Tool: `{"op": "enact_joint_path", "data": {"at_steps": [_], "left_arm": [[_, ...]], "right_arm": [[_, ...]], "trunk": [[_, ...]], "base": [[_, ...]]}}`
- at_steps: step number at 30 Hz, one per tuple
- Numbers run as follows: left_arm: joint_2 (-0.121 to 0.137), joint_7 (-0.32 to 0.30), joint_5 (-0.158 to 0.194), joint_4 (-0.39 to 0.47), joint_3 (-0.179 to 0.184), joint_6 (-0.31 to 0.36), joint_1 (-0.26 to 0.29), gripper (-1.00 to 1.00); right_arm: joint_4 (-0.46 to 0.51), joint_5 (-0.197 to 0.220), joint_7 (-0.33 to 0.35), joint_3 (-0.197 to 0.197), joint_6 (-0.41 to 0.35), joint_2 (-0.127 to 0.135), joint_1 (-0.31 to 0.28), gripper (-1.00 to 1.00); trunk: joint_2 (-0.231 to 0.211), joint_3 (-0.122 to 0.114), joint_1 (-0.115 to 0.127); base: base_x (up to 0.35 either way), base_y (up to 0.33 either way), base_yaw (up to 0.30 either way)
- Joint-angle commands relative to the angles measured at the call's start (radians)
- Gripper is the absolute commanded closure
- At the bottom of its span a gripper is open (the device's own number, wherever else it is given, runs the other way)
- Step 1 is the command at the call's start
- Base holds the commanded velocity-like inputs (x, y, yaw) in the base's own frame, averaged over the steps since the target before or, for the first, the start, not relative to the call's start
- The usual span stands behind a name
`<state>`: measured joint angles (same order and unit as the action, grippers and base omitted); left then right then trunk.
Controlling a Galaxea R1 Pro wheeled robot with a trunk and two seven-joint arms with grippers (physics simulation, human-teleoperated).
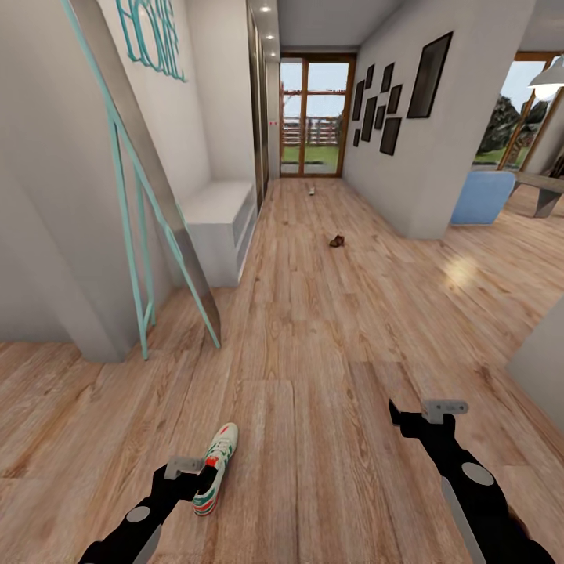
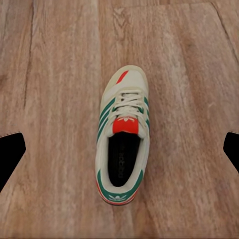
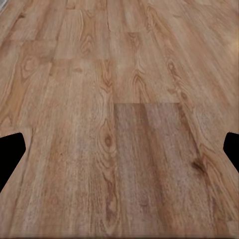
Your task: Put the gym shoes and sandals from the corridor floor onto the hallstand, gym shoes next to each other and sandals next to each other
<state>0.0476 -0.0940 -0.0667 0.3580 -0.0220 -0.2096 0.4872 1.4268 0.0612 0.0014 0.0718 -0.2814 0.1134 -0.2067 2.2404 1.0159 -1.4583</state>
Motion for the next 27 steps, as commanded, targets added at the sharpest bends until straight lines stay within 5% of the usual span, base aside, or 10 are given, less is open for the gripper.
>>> {"op": "enact_joint_path", "data": {"at_steps": [1,27], "left_arm": [[0.0,-0.003,-0.007,-0.001,-0.003,-0.004,0.001,-1.0],[0.002,-0.003,-0.007,-0.002,-0.003,-0.004,0.001,-1.0]], "right_arm": [[0.001,0.006,0.0,0.0,-0.005,0.0,0.0,-1.0],[0.001,0.006,0.0,0.0,-0.005,0.0,0.0,-1.0]], "trunk": [[0.008,0.006,-0.004],[0.19,0.128,-0.103]], "base": [[0.0,0.0,0.0],[0.0,0.0,-0.017]]}}
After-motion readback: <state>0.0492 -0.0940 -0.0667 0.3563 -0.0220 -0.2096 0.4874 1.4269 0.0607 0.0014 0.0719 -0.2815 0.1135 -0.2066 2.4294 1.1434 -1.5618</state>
